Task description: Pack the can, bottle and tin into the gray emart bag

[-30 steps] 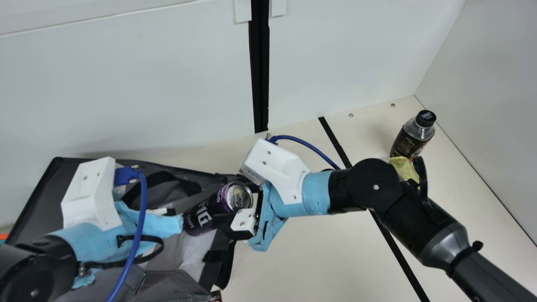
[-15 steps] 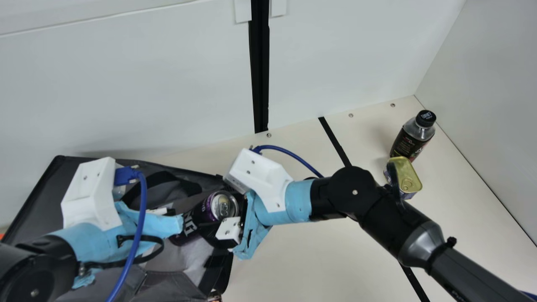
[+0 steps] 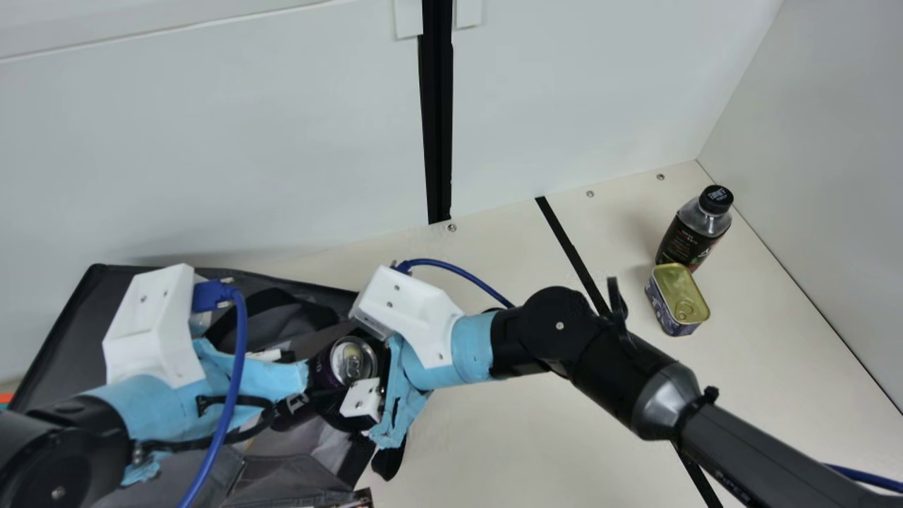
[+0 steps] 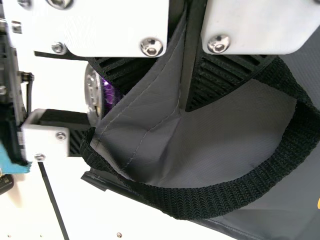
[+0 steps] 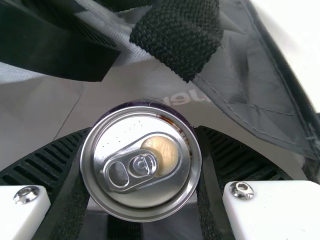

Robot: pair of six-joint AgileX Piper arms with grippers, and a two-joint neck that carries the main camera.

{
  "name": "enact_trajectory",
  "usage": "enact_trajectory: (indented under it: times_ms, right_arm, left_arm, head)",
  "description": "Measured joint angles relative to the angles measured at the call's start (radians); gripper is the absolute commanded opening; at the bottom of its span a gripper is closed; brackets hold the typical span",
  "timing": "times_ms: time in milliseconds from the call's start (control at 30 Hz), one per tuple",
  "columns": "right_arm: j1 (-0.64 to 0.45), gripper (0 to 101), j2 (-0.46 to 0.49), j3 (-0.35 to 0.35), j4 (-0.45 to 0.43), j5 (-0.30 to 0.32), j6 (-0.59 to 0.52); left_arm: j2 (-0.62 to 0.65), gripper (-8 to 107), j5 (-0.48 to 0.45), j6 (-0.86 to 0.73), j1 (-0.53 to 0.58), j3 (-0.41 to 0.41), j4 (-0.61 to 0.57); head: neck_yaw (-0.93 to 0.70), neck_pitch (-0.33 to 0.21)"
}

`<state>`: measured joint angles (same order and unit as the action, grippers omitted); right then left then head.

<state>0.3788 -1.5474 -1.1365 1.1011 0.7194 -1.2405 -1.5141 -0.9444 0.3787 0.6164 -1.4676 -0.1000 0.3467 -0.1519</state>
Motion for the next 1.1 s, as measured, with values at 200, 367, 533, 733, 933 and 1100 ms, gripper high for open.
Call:
enact_trajectory:
  times_ms: [200,367,533,733,933,1100]
  right_arm:
    - [0.012,0,-0.038,-0.010,0.030,-0.005,-0.029]
    - [0.023,0,-0.072,-0.019,0.041,-0.006,-0.051]
    - [0.029,0,-0.105,-0.026,0.054,-0.007,-0.076]
    - [0.030,0,-0.143,-0.047,0.062,-0.007,-0.102]
    - [0.030,7,-0.176,-0.073,0.071,-0.005,-0.125]
    - [0.030,23,-0.197,-0.098,0.072,0.003,-0.131]
  left_arm:
    - [0.000,10,0.000,0.000,0.000,0.000,0.000]
    - [0.000,10,0.000,0.000,0.000,0.000,0.000]
    - [0.000,10,0.000,0.000,0.000,0.000,0.000]
    - [0.000,10,0.000,0.000,0.000,0.000,0.000]
    - [0.000,10,0.000,0.000,0.000,0.000,0.000]
    - [0.000,10,0.000,0.000,0.000,0.000,0.000]
  head:
    - [0.002,0.000]
    - [0.002,0.000]
    - [0.002,0.000]
    - [0.002,0.000]
    - [0.000,0.000]
    - [0.000,0.000]
